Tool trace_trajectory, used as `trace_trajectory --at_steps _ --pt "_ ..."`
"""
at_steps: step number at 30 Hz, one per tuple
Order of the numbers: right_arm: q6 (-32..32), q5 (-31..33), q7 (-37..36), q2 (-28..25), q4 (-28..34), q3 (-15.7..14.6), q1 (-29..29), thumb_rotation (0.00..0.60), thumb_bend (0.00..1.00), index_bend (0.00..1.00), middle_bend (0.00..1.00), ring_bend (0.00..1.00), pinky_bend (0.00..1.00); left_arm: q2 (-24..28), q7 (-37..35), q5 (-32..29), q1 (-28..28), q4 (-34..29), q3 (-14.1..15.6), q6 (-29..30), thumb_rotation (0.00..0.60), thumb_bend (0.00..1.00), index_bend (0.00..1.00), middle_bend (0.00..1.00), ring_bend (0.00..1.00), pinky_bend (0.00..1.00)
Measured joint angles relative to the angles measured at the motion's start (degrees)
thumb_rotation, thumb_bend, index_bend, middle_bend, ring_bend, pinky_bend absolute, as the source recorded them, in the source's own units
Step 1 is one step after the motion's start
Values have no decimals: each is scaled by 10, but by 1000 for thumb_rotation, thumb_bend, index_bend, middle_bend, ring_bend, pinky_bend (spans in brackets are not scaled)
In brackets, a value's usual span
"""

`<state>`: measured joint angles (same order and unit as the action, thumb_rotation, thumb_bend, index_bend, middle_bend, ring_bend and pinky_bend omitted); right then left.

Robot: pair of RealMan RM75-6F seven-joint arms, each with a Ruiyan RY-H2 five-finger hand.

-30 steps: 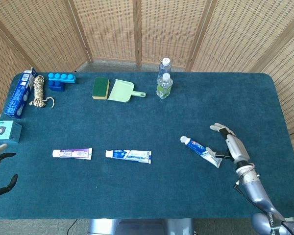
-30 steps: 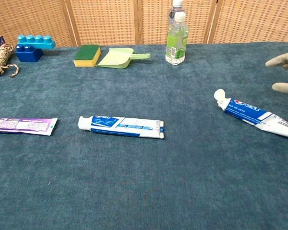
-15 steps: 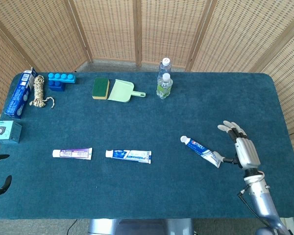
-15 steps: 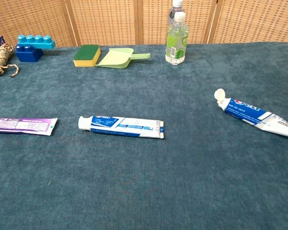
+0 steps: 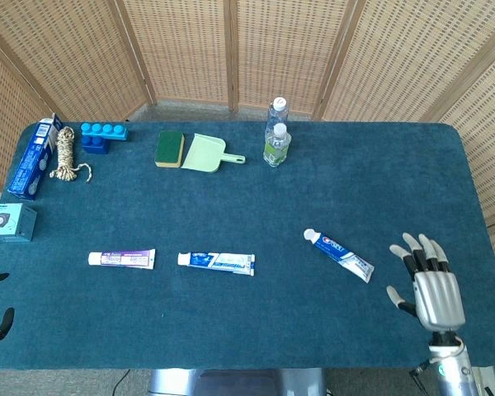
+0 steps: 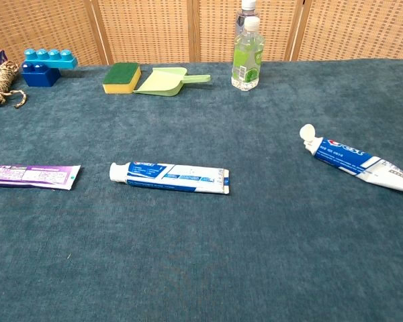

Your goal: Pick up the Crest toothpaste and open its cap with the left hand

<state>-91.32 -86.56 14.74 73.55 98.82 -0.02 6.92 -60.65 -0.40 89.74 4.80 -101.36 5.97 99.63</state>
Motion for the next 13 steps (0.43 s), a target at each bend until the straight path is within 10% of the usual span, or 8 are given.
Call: trace_trajectory --at_steps 13 --pt "-4 -19 -37 -13 13 -10 -23 600 235 251 151 0 110 2 20 21 10 -13 -5 1 600 363 225 116 9 2"
